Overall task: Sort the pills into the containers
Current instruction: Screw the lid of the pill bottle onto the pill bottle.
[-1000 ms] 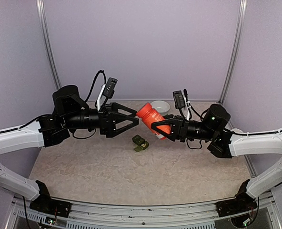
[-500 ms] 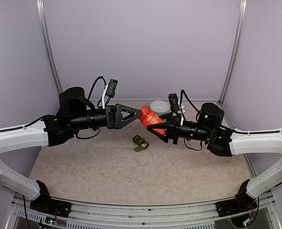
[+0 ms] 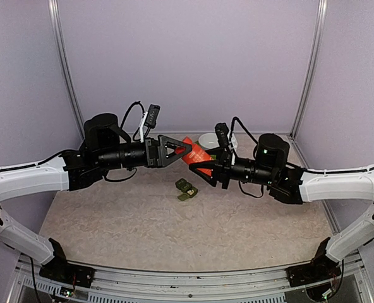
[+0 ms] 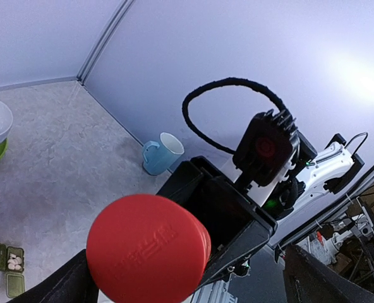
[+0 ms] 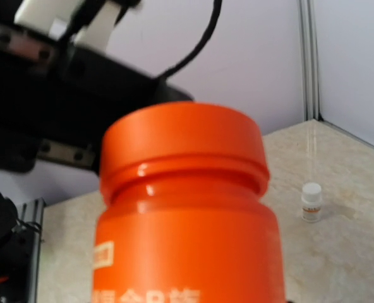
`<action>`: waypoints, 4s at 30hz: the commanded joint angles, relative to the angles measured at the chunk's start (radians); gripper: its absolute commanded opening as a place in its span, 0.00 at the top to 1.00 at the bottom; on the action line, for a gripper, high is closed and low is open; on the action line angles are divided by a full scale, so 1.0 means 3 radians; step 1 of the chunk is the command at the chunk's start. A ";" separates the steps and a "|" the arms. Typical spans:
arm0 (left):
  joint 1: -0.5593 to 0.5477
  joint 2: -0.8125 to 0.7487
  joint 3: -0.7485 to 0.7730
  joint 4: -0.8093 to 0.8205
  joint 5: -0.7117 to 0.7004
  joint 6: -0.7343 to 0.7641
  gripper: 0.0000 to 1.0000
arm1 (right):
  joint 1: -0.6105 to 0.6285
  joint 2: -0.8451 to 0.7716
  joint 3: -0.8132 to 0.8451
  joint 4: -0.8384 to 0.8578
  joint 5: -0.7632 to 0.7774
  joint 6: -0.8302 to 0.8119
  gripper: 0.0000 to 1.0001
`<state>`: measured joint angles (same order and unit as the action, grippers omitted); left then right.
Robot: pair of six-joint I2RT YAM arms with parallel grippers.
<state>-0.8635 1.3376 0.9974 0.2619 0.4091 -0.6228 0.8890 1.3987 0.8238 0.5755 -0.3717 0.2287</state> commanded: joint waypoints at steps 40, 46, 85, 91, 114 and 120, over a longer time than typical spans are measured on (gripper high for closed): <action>-0.0051 -0.0173 -0.0001 0.0021 -0.0001 0.0066 0.01 | 0.0258 0.0065 0.0249 -0.0263 0.0638 -0.0298 0.81; -0.0071 -0.0235 -0.0003 0.0081 -0.0014 0.0104 0.01 | 0.0315 0.0254 0.0345 -0.0331 0.0519 -0.0324 0.81; -0.0006 -0.0198 0.0122 -0.0216 0.0139 0.0187 0.01 | 0.0340 0.0133 0.0372 -0.0388 0.0850 -0.0529 0.81; -0.0002 -0.0220 0.0145 -0.0142 0.0140 0.0200 0.01 | 0.0398 0.0335 0.0425 -0.0434 0.0574 -0.0577 0.81; 0.0076 -0.0126 0.0153 -0.0249 0.0155 0.0206 0.01 | 0.0410 -0.0012 0.0243 -0.0383 0.0629 -0.0686 0.81; 0.0067 -0.0125 0.0137 -0.0254 0.0202 0.0202 0.01 | 0.0271 -0.0102 0.0194 -0.0360 0.0878 -0.0652 0.81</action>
<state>-0.8471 1.2987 1.0222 0.1535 0.4416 -0.5655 0.9951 1.4014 0.8955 0.4431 -0.1772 0.0200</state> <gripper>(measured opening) 0.988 0.520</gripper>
